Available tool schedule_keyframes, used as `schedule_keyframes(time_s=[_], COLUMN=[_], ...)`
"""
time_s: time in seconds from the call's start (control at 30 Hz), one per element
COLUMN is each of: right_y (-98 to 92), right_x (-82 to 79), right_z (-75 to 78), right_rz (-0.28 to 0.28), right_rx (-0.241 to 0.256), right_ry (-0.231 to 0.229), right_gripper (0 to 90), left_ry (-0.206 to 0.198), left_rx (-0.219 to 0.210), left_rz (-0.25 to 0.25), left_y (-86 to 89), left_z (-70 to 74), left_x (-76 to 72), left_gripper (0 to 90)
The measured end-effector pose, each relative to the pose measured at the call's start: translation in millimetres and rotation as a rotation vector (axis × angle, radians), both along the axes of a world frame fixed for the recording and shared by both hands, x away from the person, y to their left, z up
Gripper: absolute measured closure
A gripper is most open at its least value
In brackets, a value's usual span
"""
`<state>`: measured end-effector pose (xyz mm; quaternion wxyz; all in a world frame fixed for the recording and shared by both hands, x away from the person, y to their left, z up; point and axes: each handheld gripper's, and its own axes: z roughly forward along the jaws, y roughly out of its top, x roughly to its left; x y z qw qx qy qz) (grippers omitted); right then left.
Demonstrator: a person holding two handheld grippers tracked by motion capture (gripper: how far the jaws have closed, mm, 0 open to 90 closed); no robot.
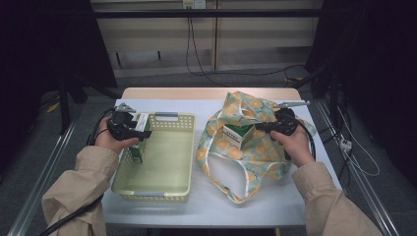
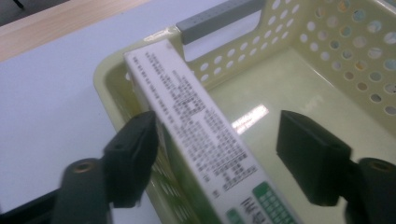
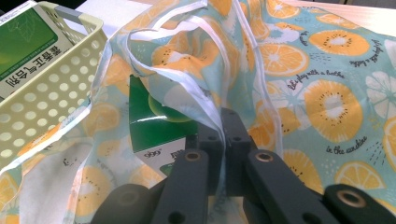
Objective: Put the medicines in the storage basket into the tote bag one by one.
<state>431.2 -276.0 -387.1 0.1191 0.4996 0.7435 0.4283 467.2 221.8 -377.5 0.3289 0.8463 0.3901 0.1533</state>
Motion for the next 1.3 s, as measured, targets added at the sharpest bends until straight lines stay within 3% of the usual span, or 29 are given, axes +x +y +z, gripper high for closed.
schedule_keyframes(time_s=[0.2, 0.37, 0.47, 0.53, 0.67, 0.7, 0.87, 0.97, 1.0, 1.1, 1.13, 1.17, 1.23, 1.3], right_y=[0.1, -0.4, -0.5, -0.5, -0.7, -1.0, -2.0, -2.1, -2.1, -2.2, -2.2, -2.4, -3.0, -3.4], right_x=[-0.5, -1.0, -0.9, -0.8, -0.6, -0.6, -0.9, -1.1, -1.1, -1.3, -1.4, -1.4, -1.3, -1.4], right_z=[-0.4, -1.1, -1.6, -1.7, -1.4, -1.4, -1.5, -1.7, -1.8, -2.0, -2.2, -2.4, -3.1, -3.5], right_rz=[0.001, 0.001, 0.001, 0.002, 0.001, 0.000, -0.002, -0.002, -0.002, -0.001, 0.000, 0.000, 0.000, -0.003], right_rx=[0.003, 0.006, 0.013, 0.010, 0.010, 0.015, 0.017, 0.017, 0.019, 0.020, 0.021, 0.022, 0.026, 0.028], right_ry=[-0.002, -0.002, 0.001, 0.000, -0.002, -0.002, -0.003, -0.003, -0.003, -0.002, -0.002, -0.001, 0.001, 0.001], right_gripper=[89.1, 89.1, 89.2, 89.1, 89.2, 89.1, 89.2, 89.1, 89.1, 89.1, 89.1, 89.1, 89.1, 89.1], left_ry=[0.025, 0.077, 0.106, 0.109, 0.112, 0.130, 0.137, 0.123, 0.125, 0.107, 0.103, 0.097, 0.086, 0.091], left_rx=[0.009, 0.015, -0.008, -0.022, -0.029, -0.061, -0.077, -0.056, -0.079, -0.092, -0.097, -0.098, -0.057, -0.038], left_rz=[0.002, -0.015, -0.033, -0.037, -0.052, -0.073, -0.107, -0.121, -0.133, -0.164, -0.153, -0.151, -0.138, -0.145], left_y=[-4.4, -10.0, -12.1, -15.2, -23.3, -24.9, -37.7, -44.2, -46.2, -52.2, -53.9, -54.6, -55.8, -55.2], left_z=[-1.1, -3.4, -6.8, -7.9, -7.2, -7.1, -5.1, -4.6, -5.5, -7.5, -8.2, -8.7, -8.6, -9.0], left_x=[-2.9, -4.3, -4.5, -5.7, -7.4, -7.2, -8.9, -9.3, -9.1, -10.0, -10.4, -10.1, -9.6, -10.4], left_gripper=[44.6, 52.6, 55.8, 61.1, 62.2, 62.4, 62.6, 62.6, 62.5, 61.8, 61.2, 59.3, 44.0, 37.2])
